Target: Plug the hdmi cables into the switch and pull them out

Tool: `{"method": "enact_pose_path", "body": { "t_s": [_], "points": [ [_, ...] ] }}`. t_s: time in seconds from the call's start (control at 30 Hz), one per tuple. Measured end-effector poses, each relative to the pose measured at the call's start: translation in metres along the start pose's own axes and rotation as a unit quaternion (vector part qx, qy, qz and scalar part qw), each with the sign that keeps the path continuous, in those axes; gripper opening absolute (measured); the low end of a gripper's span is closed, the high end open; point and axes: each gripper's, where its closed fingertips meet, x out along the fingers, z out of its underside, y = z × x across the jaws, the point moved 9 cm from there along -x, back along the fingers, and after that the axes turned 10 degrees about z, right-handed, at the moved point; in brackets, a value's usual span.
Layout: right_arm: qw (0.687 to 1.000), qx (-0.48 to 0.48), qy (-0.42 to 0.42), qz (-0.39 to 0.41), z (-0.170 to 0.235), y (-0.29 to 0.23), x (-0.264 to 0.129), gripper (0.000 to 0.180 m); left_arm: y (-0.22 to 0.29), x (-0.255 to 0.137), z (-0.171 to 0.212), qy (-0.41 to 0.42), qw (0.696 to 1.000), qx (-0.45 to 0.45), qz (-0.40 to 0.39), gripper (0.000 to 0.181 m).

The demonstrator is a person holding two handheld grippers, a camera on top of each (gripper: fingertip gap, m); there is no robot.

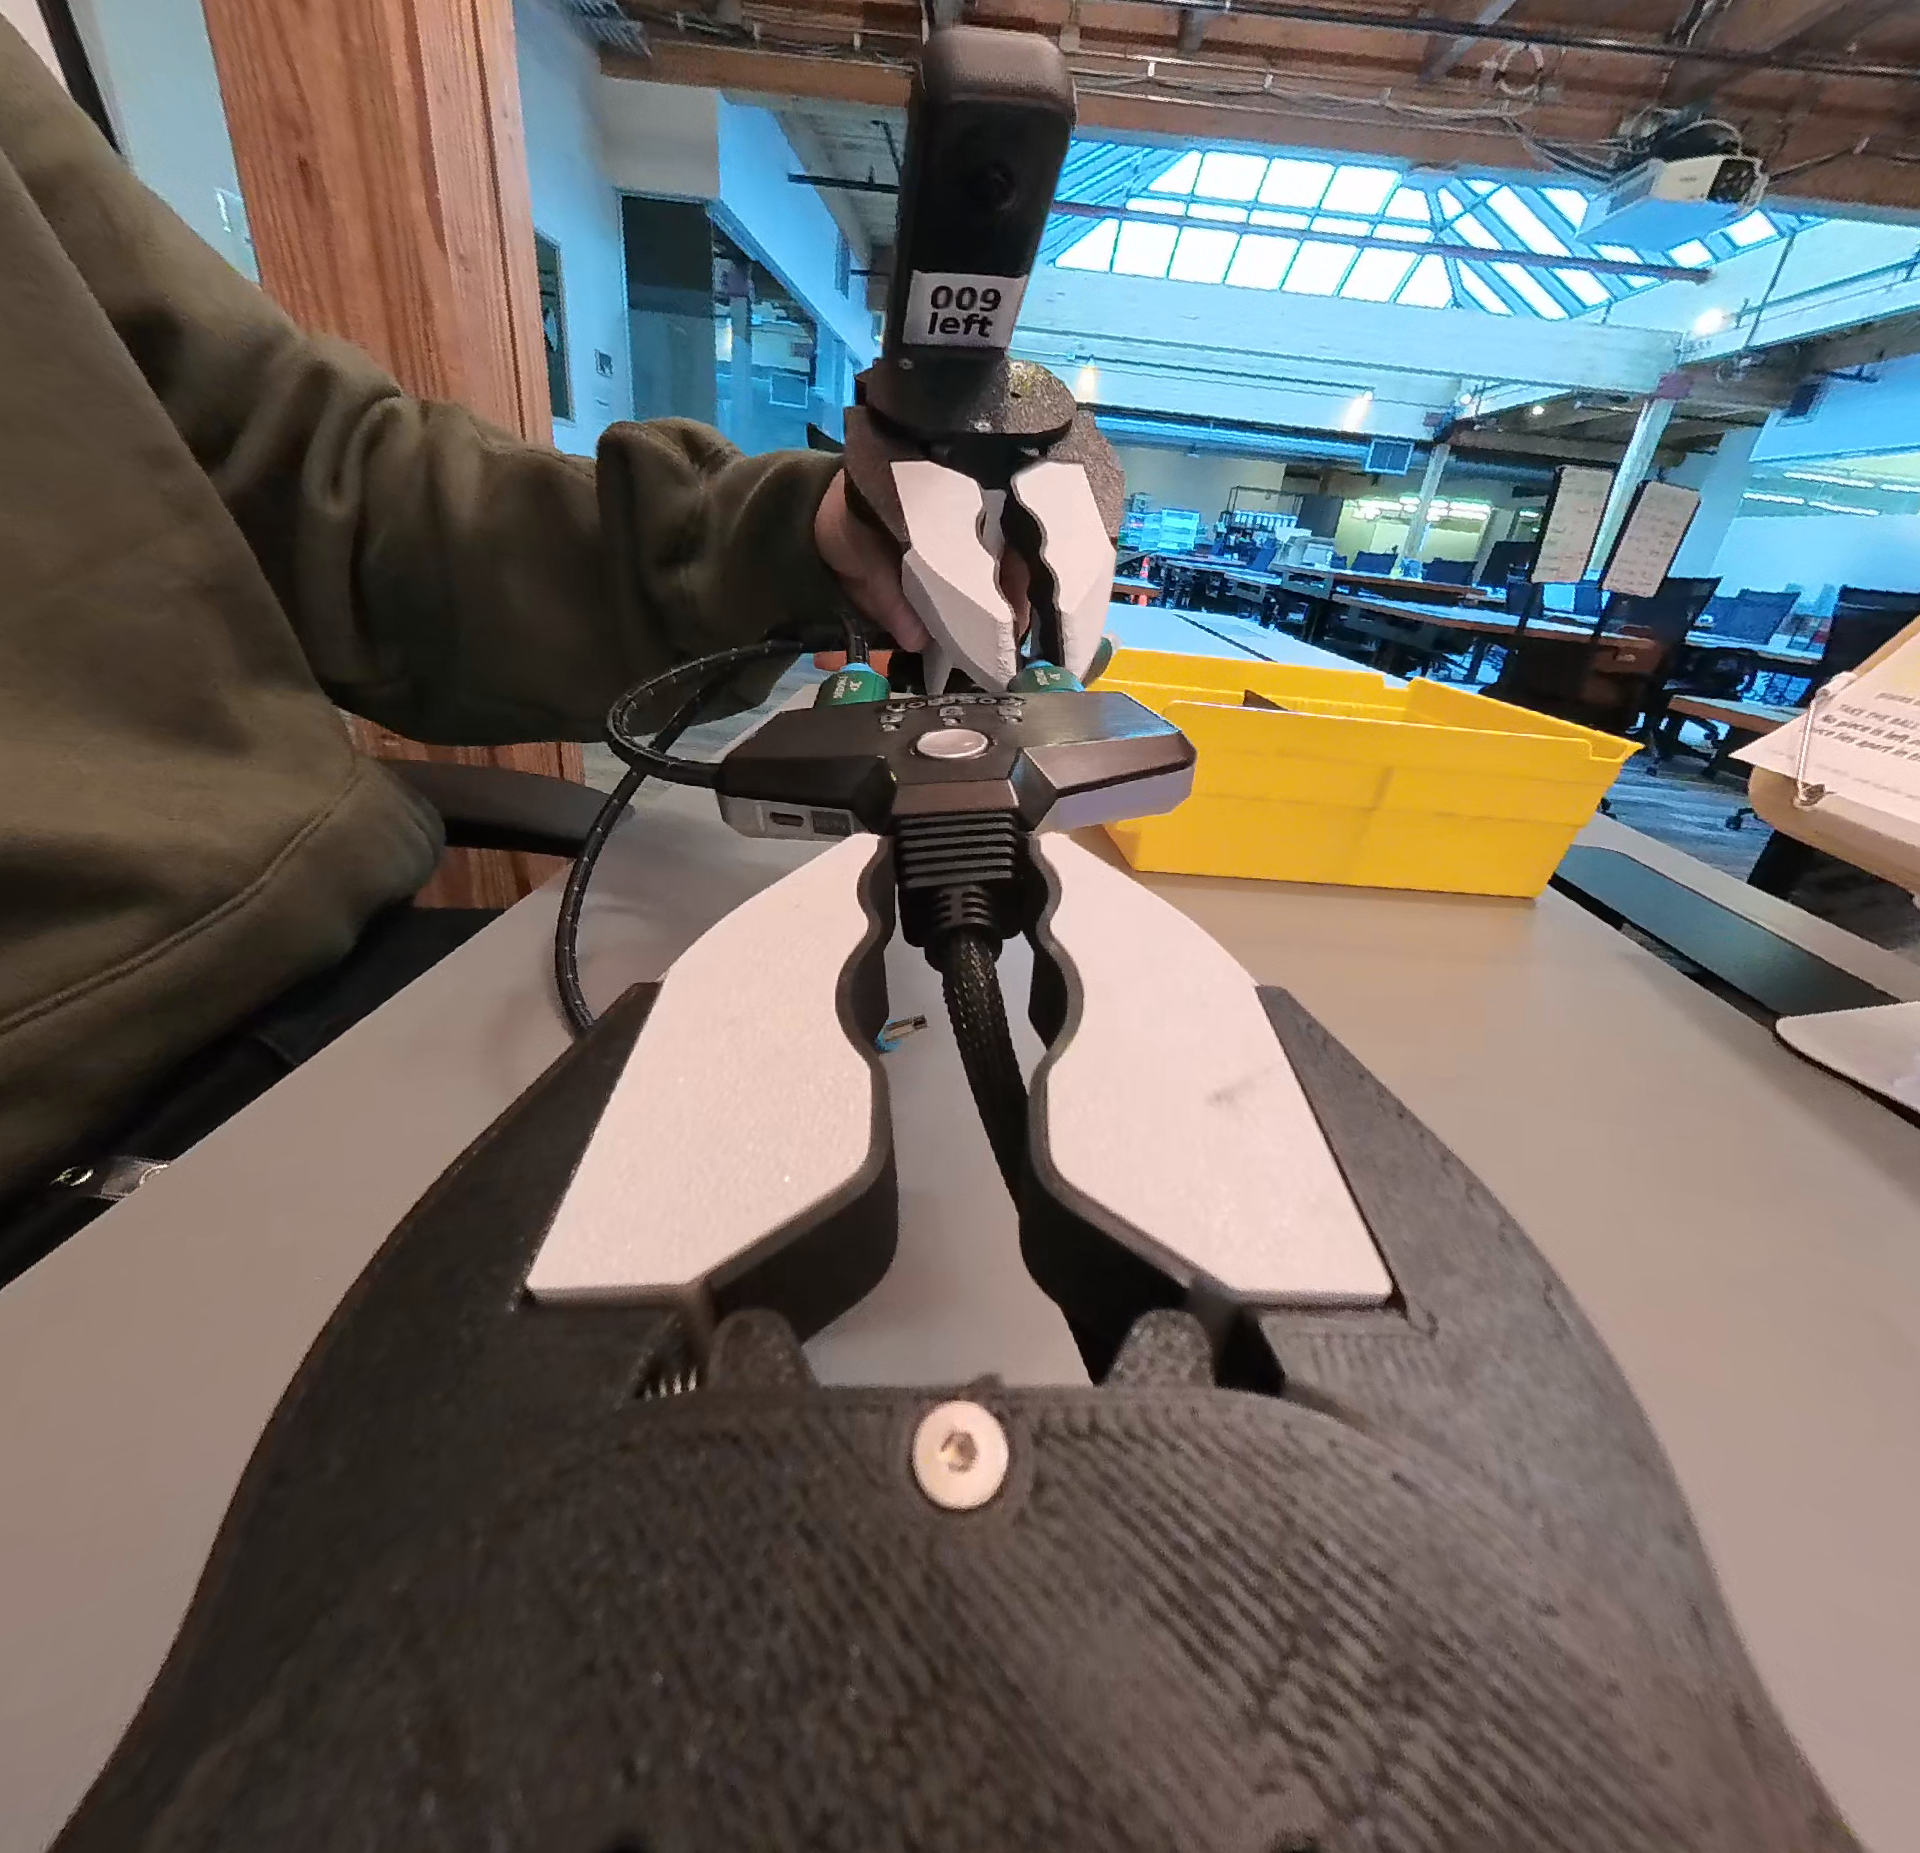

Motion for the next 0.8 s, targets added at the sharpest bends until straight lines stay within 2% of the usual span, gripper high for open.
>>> {"method": "enact_pose_path", "body": {
  "t_s": [0.27, 0.53, 0.67, 0.8],
  "points": [
    [1.000, -0.006, -0.007, -0.001, 0.0010, -0.0005, 0.0017, 0.022, 0.0002, 0.0012, 0.0045, -0.003, 1.000, 0.009, 0.002, 0.010],
    [1.000, 0.004, 0.015, -0.024, -0.0006, -0.0021, -0.0029, 0.022, 0.0013, 0.0029, 0.0064, 0.036, 0.998, -0.006, 0.043, 0.010],
    [1.000, 0.002, 0.018, -0.011, -0.0006, -0.0023, -0.0025, 0.022, 0.0013, 0.0018, 0.0010, 0.033, 0.999, 0.009, 0.020, 0.009],
    [1.000, -0.002, 0.002, -0.007, 0.0002, -0.0028, 0.0003, 0.022, 0.0035, 0.0019, 0.0009, -0.005, 1.000, 0.030, -0.001, 0.009]
  ]
}}
